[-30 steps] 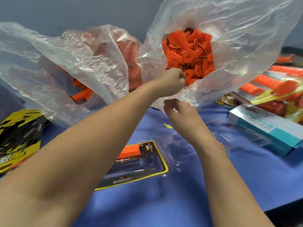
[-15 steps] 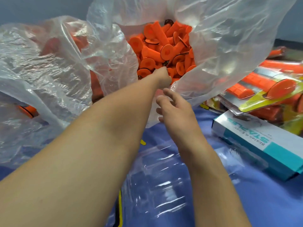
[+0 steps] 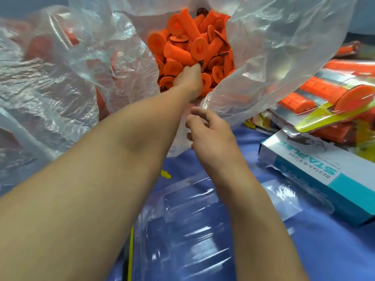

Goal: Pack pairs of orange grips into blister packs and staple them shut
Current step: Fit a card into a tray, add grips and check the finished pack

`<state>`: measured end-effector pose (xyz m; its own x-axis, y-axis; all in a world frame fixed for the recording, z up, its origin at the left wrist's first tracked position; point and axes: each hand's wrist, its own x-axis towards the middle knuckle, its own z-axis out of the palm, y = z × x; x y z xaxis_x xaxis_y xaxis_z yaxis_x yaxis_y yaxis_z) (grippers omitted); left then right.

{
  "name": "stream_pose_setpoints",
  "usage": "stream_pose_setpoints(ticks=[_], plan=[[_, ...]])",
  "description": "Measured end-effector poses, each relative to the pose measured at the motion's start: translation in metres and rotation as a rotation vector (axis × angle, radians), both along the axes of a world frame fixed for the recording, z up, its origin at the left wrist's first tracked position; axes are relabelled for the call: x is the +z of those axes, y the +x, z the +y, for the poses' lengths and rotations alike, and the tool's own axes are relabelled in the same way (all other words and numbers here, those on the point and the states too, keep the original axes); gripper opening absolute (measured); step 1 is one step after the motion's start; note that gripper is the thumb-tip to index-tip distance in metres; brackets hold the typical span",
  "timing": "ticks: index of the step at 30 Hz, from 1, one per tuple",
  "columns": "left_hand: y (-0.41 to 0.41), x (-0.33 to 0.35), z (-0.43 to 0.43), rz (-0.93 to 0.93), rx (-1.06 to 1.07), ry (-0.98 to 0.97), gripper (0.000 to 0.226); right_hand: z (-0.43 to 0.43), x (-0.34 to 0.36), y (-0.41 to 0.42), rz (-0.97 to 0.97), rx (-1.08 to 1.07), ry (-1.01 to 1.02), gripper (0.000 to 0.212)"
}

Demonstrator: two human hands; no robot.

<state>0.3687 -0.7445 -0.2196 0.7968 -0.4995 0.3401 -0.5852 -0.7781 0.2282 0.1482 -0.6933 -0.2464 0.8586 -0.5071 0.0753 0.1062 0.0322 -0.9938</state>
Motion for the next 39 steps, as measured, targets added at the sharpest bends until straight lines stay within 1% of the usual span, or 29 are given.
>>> stream_pose_setpoints(ticks=[2, 4, 5, 7, 9, 11, 12, 13, 14, 18, 20, 21, 22, 23, 24, 26, 27, 28, 29, 30, 32, 34, 36, 37, 39], plan=[[-0.007, 0.017, 0.014, -0.004, -0.075, 0.031, 0.028, 0.008, 0.004, 0.001, -0.017, -0.012, -0.011, 0.014], [-0.021, 0.037, 0.035, 0.007, -0.135, 0.014, 0.033, 0.019, 0.011, 0.001, -0.030, -0.019, -0.043, 0.018], [-0.029, 0.048, 0.048, 0.006, -0.149, -0.039, 0.034, 0.026, 0.014, 0.000, -0.036, -0.030, -0.053, 0.019], [-0.054, 0.071, 0.074, 0.035, -0.174, -0.202, 0.031, 0.035, 0.021, -0.004, -0.066, -0.081, -0.080, 0.018], [-0.084, 0.093, 0.105, 0.111, -0.251, -0.361, 0.027, 0.044, 0.027, -0.007, -0.129, -0.196, -0.109, 0.016], [-0.118, 0.110, 0.139, 0.172, -0.323, -0.468, 0.019, 0.051, 0.033, -0.013, -0.199, -0.321, -0.201, 0.034], [-0.134, 0.114, 0.160, 0.173, -0.332, -0.493, 0.016, 0.059, 0.038, -0.016, -0.236, -0.339, -0.252, 0.046], [-0.149, 0.115, 0.182, 0.179, -0.339, -0.516, 0.015, 0.067, 0.041, -0.019, -0.265, -0.317, -0.278, 0.055], [-0.162, 0.113, 0.203, 0.204, -0.350, -0.541, 0.014, 0.076, 0.044, -0.021, -0.288, -0.261, -0.275, 0.058], [-0.204, 0.092, 0.275, 0.419, -0.360, -0.718, 0.014, 0.120, 0.050, -0.033, -0.326, -0.013, -0.269, 0.044], [-0.218, 0.086, 0.304, 0.541, -0.366, -0.825, 0.017, 0.144, 0.048, -0.038, -0.361, 0.041, -0.310, 0.045], [-0.222, 0.083, 0.320, 0.561, -0.361, -0.850, 0.019, 0.154, 0.047, -0.040, -0.384, 0.053, -0.338, 0.043], [-0.225, 0.077, 0.336, 0.532, -0.331, -0.845, 0.019, 0.162, 0.046, -0.041, -0.405, 0.054, -0.379, 0.039], [-0.228, 0.071, 0.353, 0.459, -0.265, -0.811, 0.017, 0.168, 0.044, -0.041, -0.408, 0.052, -0.424, 0.035], [-0.231, 0.062, 0.369, 0.363, -0.153, -0.760, 0.015, 0.173, 0.040, -0.041, -0.387, 0.059, -0.466, 0.032], [-0.237, 0.038, 0.401, 0.219, 0.158, -0.647, 0.019, 0.179, 0.030, -0.042, -0.325, 0.112, -0.538, 0.028], [-0.243, 0.025, 0.412, 0.219, 0.296, -0.564, 0.025, 0.180, 0.024, -0.042, -0.307, 0.129, -0.598, 0.025], [-0.248, 0.010, 0.420, 0.265, 0.387, -0.480, 0.030, 0.181, 0.017, -0.044, -0.296, 0.129, -0.678, 0.023], [-0.253, -0.004, 0.424, 0.325, 0.431, -0.413, 0.033, 0.180, 0.011, -0.045, -0.284, 0.119, -0.751, 0.022], [-0.258, -0.016, 0.426, 0.376, 0.443, -0.372, 0.036, 0.179, 0.006, -0.046, -0.273, 0.107, -0.798, 0.021], [-0.263, -0.029, 0.425, 0.415, 0.441, -0.357, 0.038, 0.179, -0.001, -0.050, -0.258, 0.079, -0.834, 0.017], [-0.265, -0.033, 0.423, 0.387, 0.437, -0.354, 0.038, 0.180, -0.008, -0.055, -0.238, 0.058, -0.855, 0.013], [-0.266, -0.033, 0.420, 0.358, 0.431, -0.356, 0.035, 0.182, -0.014, -0.060, -0.189, 0.079, -0.867, 0.009], [-0.267, -0.032, 0.419, 0.366, 0.425, -0.369, 0.033, 0.183, -0.017, -0.063, -0.168, 0.105, -0.870, 0.011], [-0.265, -0.033, 0.419, 0.416, 0.413, -0.416, 0.032, 0.183, -0.019, -0.065, -0.155, 0.139, -0.905, 0.023]])
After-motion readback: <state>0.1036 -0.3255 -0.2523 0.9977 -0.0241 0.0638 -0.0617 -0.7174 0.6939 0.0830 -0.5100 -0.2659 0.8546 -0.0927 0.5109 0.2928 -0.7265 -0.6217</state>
